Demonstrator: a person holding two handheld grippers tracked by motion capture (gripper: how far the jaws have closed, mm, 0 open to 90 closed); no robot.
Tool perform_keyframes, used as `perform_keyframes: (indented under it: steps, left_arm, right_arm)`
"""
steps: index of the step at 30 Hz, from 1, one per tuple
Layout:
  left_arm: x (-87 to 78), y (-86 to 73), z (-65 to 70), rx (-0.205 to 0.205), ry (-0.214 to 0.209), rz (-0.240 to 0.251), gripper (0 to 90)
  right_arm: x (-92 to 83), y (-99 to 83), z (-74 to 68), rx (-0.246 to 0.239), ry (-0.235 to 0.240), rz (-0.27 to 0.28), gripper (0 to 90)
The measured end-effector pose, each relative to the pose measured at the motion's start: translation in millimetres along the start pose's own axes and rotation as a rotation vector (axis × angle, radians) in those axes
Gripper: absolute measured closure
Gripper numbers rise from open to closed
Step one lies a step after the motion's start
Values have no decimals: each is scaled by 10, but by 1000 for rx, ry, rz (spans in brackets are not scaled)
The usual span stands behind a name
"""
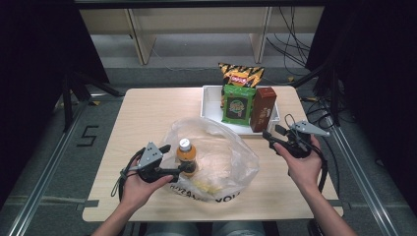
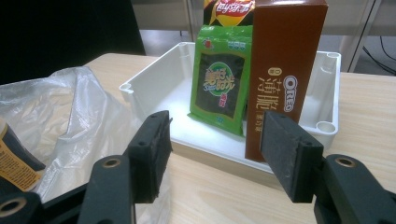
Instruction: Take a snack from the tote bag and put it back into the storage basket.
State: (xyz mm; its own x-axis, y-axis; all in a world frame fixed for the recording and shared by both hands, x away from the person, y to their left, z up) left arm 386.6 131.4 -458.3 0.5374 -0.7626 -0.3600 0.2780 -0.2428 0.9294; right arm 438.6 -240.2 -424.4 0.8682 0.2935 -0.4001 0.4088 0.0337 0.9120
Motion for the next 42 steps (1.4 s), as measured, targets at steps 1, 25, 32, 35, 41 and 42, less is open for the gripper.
perform_keyframes:
  steps: [1,25,32,35,41,42]
  left_arm:
    - [8,-7,2,-1,-2,-5,150]
    - [390,-87,-86,-16,-20,-52,150]
    - [405,-83,-96,-10,-17,-37,201]
    - [410,-84,-88,-4,-19,-32,223]
    - [399,-90,-105,-1,-24,-21,286]
    - [398,-90,-100,-3,-23,-23,291]
  right_arm:
    - [14,-1,11,-15,8,9,434]
    - [9,-101,33,-28,16,-45,423]
    - [-2,-132,65,-32,7,-55,423]
    - [-9,-148,44,2,9,-70,423]
    - [36,-151,64,-18,-10,-54,423]
    - [29,-152,60,-13,2,-51,423]
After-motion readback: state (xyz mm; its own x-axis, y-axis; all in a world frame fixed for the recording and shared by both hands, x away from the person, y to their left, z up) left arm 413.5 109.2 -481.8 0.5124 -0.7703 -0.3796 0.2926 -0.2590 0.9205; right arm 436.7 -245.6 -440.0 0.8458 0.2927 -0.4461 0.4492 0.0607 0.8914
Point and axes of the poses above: each handheld gripper's, and its own axes: x roughly forward along the jaws, y roughly out of its top, z roughly to its right, the point moved 4 cm from there along x, roughly forward along the jaws, and after that the axes turned 10 degrees about -y, right-handed, at the moved point
